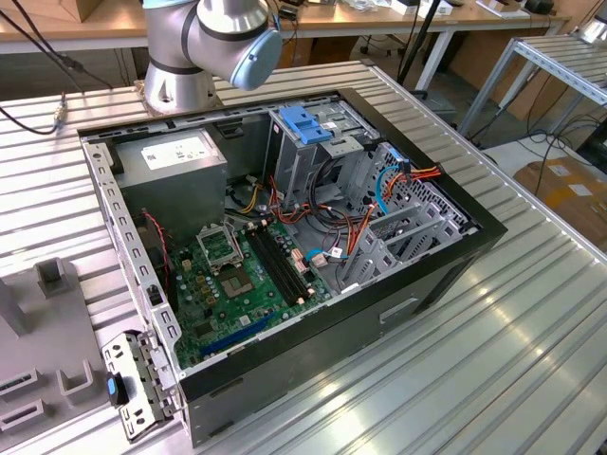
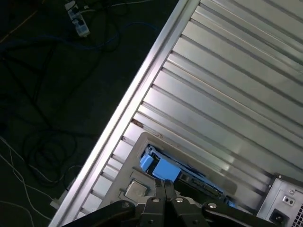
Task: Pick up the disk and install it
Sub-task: 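Pick up the disk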
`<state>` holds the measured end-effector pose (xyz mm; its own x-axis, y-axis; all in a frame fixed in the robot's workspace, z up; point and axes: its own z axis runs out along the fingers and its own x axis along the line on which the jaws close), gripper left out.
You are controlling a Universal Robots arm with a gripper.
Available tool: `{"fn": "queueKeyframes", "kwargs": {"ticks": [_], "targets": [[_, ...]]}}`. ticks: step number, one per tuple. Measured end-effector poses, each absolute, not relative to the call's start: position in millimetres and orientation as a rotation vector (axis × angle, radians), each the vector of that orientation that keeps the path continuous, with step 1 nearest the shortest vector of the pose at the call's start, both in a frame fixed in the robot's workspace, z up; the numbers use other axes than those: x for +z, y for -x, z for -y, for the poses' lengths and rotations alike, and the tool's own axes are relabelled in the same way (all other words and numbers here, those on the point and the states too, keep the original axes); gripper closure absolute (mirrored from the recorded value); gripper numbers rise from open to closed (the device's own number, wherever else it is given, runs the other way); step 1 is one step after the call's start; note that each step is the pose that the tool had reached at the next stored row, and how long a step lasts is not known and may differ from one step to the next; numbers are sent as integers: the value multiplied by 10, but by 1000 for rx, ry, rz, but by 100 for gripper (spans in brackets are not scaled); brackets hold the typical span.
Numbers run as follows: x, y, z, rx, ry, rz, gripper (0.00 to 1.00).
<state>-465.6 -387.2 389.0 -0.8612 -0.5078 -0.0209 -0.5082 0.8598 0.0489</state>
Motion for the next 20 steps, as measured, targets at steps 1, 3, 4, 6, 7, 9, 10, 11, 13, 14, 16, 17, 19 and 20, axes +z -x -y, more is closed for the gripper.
{"fn": "queueKeyframes", "kwargs": {"ticks": [1,3,4,6,7,9,10,11,13,14,16,17,19,20], "targets": [[3890,4656,3873,83,856,-3015,89],[3887,4657,3872,83,910,-3000,89],[3887,4657,3873,83,936,-2992,89],[3885,4656,3872,83,992,-2975,89],[3885,4654,3872,83,1017,-2968,89],[3884,4637,3873,83,1041,-2959,89],[3883,4629,3873,83,1048,-2957,89],[3883,4619,3872,83,1055,-2955,89],[3881,4587,3872,83,1082,-2946,89],[3880,4576,3872,84,1109,-2937,89],[3878,4571,3872,84,1145,-2924,89],[3876,4570,3872,84,1176,-2912,89],[3876,4569,3872,84,1240,-2887,89],[3875,4568,3872,84,1279,-2870,89]]}}
